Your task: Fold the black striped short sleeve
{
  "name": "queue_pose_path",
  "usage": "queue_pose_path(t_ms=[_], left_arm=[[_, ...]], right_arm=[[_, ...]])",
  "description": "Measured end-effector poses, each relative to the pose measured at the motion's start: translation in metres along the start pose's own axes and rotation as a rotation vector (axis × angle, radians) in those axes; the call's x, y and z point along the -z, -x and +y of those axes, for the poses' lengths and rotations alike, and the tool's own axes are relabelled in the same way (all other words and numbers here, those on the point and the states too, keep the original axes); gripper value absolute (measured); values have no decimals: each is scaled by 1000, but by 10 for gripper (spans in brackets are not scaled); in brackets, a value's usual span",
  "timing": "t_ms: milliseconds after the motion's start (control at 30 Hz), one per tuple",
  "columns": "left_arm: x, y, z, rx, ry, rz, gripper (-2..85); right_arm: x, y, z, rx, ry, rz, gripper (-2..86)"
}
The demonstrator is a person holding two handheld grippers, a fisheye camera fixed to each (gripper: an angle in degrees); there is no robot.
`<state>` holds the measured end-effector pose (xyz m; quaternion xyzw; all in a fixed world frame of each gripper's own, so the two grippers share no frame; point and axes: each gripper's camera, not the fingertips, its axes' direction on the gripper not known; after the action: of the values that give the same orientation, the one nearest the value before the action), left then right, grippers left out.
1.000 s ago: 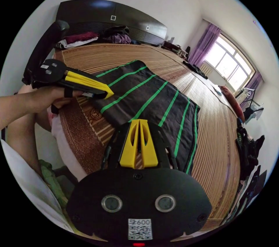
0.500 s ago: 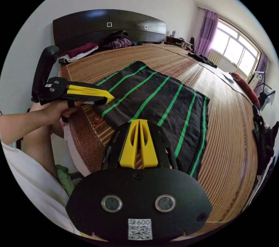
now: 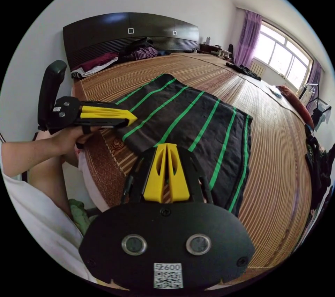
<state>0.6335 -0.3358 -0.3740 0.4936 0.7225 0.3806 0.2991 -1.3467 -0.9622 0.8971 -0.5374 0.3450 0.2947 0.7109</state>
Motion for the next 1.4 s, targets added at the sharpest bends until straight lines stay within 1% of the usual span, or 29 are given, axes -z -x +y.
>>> queue_pose_path(t_ms=[233,367,600,700,767,867,1000,1100,1133,1167,1200,1233,1267,1333,1400], left_arm=[[-53,-51,-19,-7,-2,-6,2],[-91,-111,-39,-73,6,-127,4],[-154,-134,-78,-83,18,-138,7],[-186,-119,-96,-53,18,-92,7],[-215,-95,-112,-15,25,-20,6],[-253,-70,-127,26,20,42,4],[-301,-60,-141,40,4,34,7],[-342,-47,-152,50,-4,47,9],[-356,-42,-154,52,-14,41,10],[-365,-35,-153,61,-14,28,11],[-367,-31,-152,69,-16,13,11],[-364,-24,-142,79,-55,-20,12],[-354,-14,-126,79,-145,-36,14],[-337,6,-100,59,-266,-33,18],[-333,29,-89,31,-266,-52,25]], right_arm=[[-2,-13,6,-12,0,-6,-8],[-6,-7,9,20,3,44,-8],[-10,-25,16,-22,6,-23,-8],[-13,-25,19,-19,7,-18,-8],[-16,-22,22,-10,7,-5,-8],[-20,-23,27,-16,7,-14,-8],[-24,-14,33,5,4,19,-8],[-29,12,40,77,-2,143,-8],[-32,27,44,118,-5,226,-8],[-33,44,49,167,-13,349,-8],[-34,54,53,220,-26,413,-8],[-32,72,67,329,-89,544,-8],[-27,85,82,406,-175,640,-7],[-13,91,91,420,-229,641,-6],[7,89,91,363,-260,483,-3]])
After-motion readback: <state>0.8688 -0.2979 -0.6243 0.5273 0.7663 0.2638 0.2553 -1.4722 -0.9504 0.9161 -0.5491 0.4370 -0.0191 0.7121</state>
